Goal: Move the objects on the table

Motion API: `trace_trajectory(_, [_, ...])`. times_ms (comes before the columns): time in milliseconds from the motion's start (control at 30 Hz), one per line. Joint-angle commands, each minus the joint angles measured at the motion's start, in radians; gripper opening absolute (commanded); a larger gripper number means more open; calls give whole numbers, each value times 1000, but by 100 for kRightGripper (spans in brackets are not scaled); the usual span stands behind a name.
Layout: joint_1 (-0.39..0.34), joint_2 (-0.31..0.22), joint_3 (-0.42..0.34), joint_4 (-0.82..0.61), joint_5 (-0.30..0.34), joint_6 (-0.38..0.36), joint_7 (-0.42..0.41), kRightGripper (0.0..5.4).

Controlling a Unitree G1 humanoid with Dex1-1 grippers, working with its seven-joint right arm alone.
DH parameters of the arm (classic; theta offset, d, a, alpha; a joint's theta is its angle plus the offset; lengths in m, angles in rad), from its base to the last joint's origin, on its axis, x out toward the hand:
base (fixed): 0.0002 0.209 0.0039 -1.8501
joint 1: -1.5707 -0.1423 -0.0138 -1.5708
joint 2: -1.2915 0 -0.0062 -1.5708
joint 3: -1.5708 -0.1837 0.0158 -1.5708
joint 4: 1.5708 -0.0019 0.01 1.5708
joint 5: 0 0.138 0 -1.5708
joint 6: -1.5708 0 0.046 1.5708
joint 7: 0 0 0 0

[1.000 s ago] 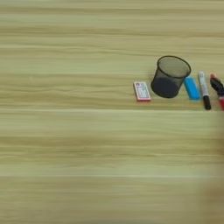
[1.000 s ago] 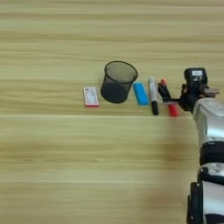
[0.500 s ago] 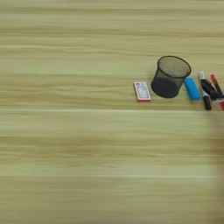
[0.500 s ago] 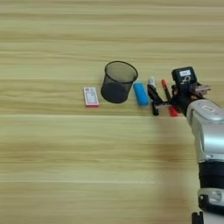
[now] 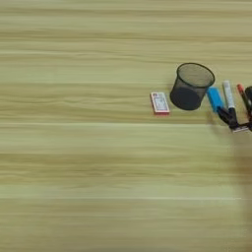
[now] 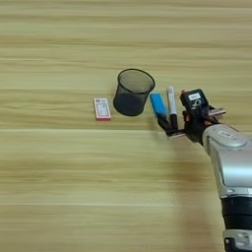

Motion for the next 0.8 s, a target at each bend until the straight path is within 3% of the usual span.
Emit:
trace_trajectory(33, [-52,-35,-15,-33,8,4,10,539])
trace_trajectory(800, [-119,-39,-14,150,15,-4,68,539])
